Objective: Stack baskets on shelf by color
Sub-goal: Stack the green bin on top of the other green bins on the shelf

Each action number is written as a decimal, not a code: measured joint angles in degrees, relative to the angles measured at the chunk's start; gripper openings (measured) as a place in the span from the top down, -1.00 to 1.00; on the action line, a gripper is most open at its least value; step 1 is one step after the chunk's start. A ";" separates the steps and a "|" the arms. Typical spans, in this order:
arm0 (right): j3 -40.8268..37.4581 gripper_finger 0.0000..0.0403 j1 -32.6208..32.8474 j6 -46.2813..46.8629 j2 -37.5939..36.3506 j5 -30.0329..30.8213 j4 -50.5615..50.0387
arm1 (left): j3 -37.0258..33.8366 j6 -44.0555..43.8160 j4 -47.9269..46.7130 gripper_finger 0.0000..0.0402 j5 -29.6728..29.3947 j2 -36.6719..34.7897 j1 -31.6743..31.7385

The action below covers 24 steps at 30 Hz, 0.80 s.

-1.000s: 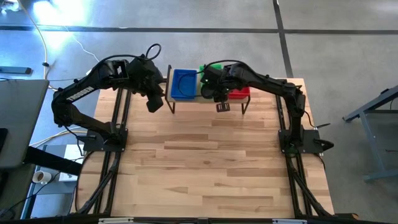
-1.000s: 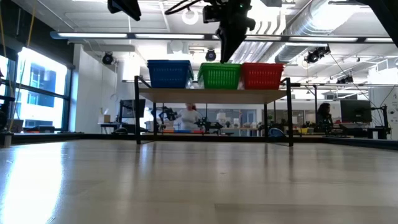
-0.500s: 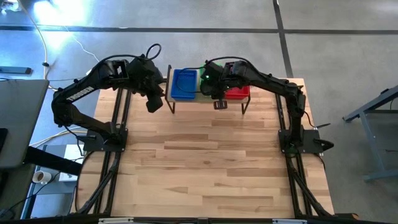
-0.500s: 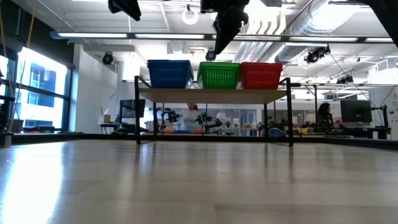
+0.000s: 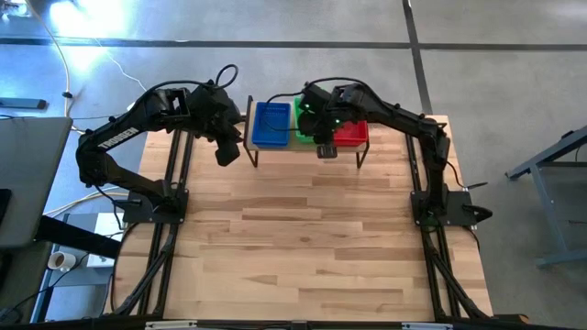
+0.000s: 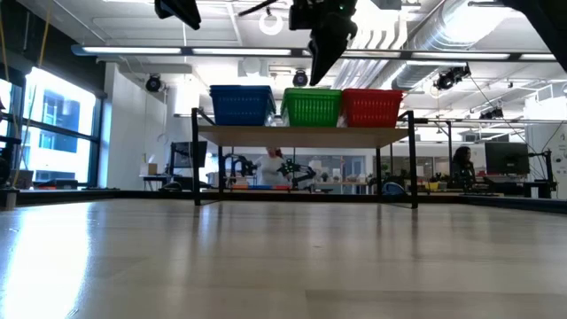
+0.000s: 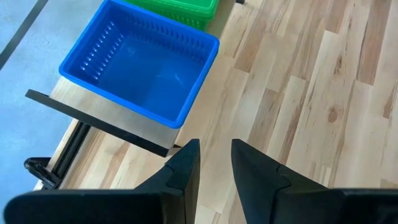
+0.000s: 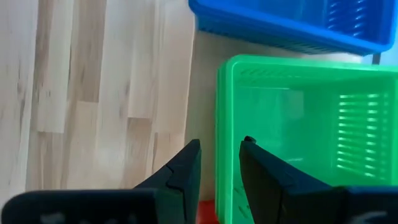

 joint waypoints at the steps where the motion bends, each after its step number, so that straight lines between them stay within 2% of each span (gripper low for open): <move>1: -0.02 0.52 0.00 0.00 0.32 0.06 -0.44 | 0.00 0.00 0.00 0.59 0.00 0.00 -0.02; 7: -0.04 0.52 0.13 -0.12 2.09 1.55 -0.84 | 0.00 -0.05 0.00 0.59 0.00 0.00 -0.01; 20: -0.02 0.53 1.40 -1.69 2.94 -0.26 0.28 | 0.00 -0.02 0.04 0.59 0.00 0.00 -0.01; 24: -0.02 0.59 1.40 -1.70 2.95 0.03 0.29 | 0.00 -0.02 0.04 0.59 0.00 0.00 0.00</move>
